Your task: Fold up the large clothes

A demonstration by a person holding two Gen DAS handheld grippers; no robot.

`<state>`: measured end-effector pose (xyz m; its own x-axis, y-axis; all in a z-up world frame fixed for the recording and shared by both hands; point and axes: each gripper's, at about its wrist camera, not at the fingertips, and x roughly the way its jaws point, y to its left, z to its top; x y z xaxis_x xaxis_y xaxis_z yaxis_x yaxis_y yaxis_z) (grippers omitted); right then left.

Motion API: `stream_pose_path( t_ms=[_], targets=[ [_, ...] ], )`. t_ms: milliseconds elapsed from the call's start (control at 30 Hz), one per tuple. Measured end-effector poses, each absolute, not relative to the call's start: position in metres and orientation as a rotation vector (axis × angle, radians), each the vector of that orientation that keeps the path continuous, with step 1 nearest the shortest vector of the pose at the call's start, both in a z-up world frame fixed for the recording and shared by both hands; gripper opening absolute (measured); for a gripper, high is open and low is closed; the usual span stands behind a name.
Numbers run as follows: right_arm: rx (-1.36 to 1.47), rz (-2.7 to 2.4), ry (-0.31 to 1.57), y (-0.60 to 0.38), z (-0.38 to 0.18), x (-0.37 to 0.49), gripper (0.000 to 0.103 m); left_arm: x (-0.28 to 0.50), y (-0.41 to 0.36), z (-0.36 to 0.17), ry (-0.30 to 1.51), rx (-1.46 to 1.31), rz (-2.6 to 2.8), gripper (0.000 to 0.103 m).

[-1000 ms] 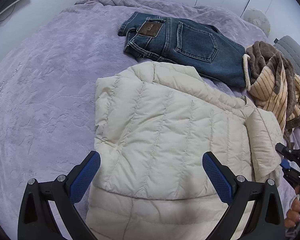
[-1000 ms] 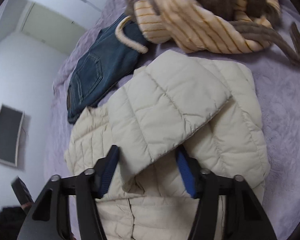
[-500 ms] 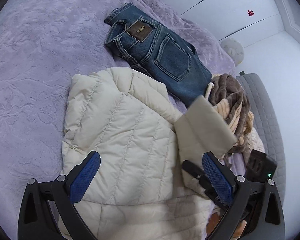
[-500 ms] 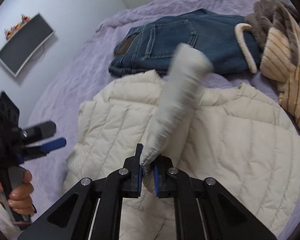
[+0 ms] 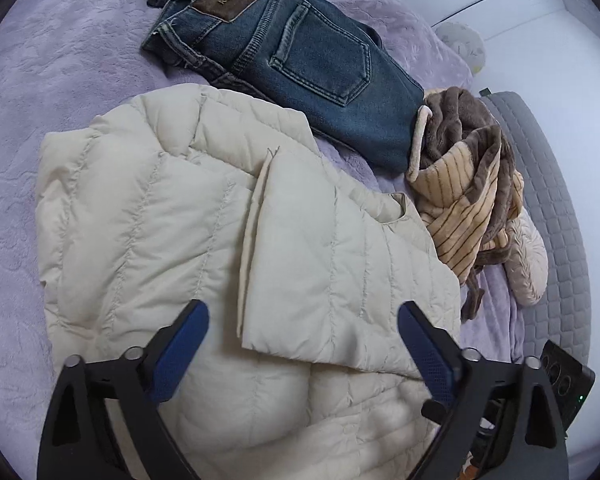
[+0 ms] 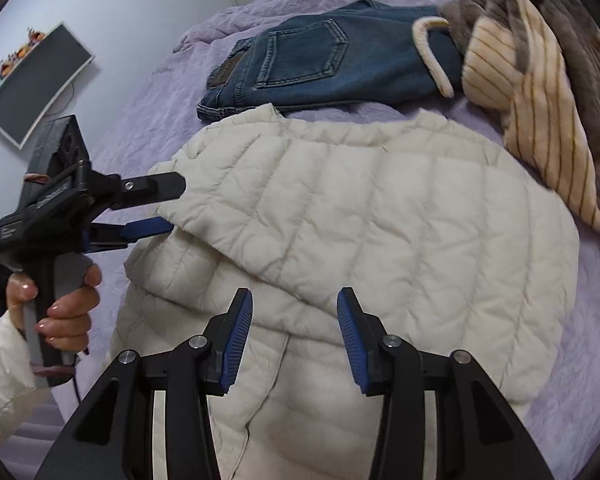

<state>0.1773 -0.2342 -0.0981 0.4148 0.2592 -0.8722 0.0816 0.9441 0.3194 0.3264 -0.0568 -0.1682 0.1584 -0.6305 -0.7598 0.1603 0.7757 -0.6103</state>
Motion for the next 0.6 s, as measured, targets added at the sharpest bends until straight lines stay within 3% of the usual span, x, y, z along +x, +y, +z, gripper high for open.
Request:
stream_pose_path(
  t_ms=[33,67,100,133,400,600],
  targets=[
    [0.389,0.115,1.155,-0.243,-0.101,0.168,0.048,0.328,-0.061,-0.17,1.312,-0.421,-0.586,0.063],
    [0.445,0.116,1.166,-0.251,-0.105,0.159,0.048,0.33,-0.065,-0.172,1.323,-0.41,-0.586,0.05],
    [0.498,0.115,1.175,-0.258,-0.11,0.152,0.048,0.33,-0.068,-0.174,1.335,-0.4,-0.591,0.021],
    [0.546,0.105,1.181,-0.266,-0.114,0.145,0.048,0.331,-0.072,-0.174,1.346,-0.395,-0.596,0.006],
    [0.664,-0.025,1.17,-0.305,-0.14,0.128,0.048,0.305,-0.049,-0.129,1.206,-0.539,-0.684,0.006],
    [0.527,-0.175,1.132,-0.328,-0.136,0.121,0.048,0.286,-0.027,-0.16,1.288,-0.487,-0.572,0.006]
  ],
)
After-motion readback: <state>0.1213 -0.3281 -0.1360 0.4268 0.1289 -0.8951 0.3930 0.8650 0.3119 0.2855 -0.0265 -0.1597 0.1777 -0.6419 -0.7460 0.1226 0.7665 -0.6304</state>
